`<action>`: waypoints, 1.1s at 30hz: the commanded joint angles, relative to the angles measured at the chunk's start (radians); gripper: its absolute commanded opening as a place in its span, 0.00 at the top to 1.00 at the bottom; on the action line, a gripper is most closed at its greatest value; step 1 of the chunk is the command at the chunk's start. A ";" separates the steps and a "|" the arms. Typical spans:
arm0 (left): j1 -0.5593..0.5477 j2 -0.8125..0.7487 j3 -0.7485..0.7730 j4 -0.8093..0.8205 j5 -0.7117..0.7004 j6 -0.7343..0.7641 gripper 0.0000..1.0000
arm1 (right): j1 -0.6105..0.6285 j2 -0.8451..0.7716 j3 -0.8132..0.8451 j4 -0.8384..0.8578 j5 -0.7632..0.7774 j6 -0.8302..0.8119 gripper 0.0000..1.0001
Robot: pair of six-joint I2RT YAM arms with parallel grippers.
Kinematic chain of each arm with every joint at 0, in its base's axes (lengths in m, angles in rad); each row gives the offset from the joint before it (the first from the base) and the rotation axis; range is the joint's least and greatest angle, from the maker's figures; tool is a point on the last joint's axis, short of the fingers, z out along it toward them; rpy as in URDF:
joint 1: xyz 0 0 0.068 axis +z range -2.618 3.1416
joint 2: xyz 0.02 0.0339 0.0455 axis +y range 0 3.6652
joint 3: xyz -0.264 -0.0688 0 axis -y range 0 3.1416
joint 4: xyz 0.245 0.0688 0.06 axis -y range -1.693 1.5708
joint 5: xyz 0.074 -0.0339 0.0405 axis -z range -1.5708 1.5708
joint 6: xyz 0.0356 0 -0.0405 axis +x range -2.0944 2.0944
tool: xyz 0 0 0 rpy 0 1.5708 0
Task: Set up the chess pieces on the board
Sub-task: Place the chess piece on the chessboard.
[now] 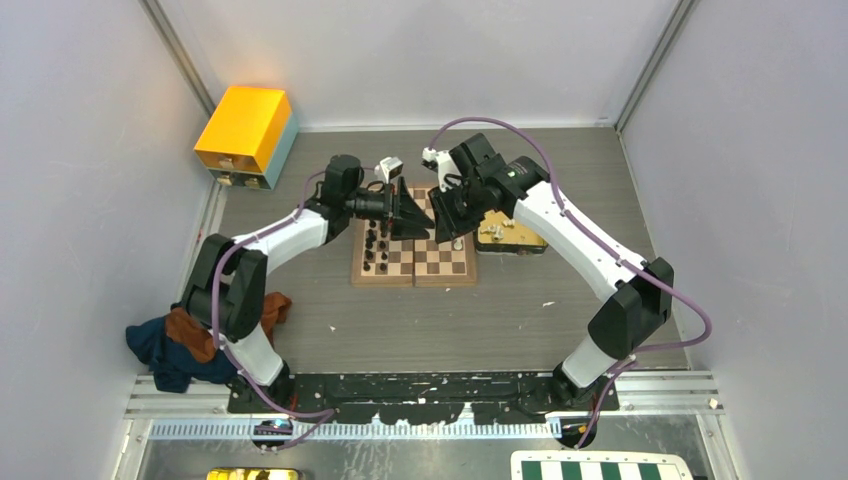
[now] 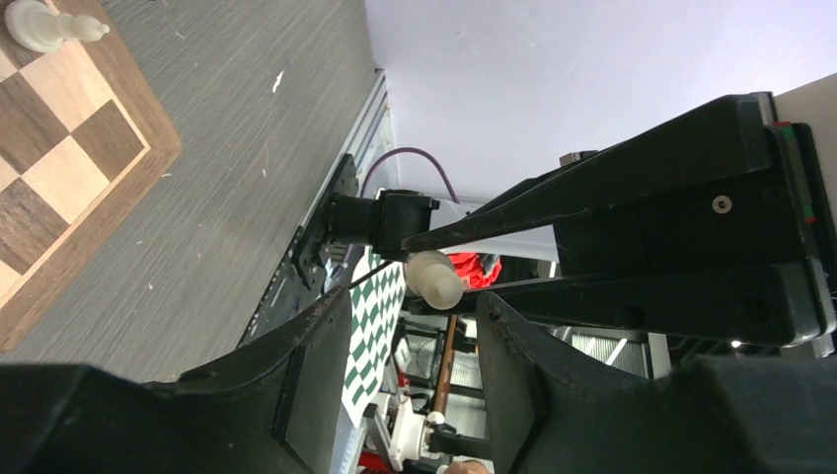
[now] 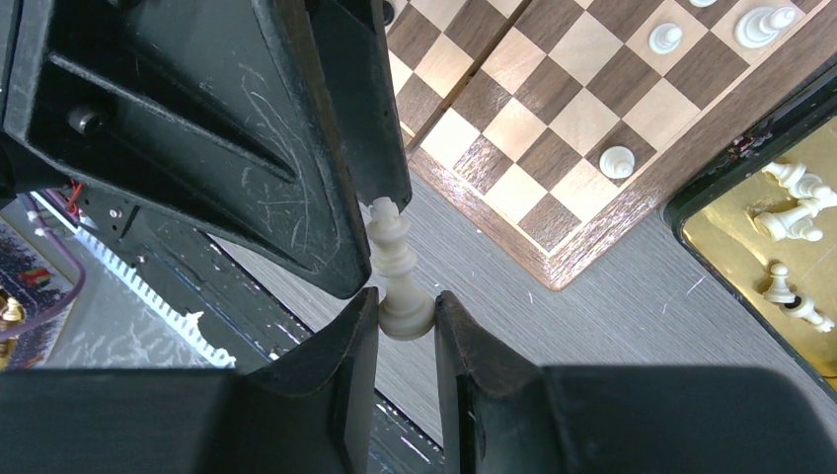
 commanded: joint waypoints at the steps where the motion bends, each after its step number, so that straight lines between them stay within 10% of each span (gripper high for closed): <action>1: -0.002 -0.033 0.031 -0.100 -0.013 0.080 0.49 | 0.004 -0.005 0.027 0.010 -0.016 -0.016 0.96; 33: -0.022 -0.002 0.061 -0.057 -0.037 0.030 0.63 | 0.009 0.015 -0.027 0.056 -0.058 -0.004 0.97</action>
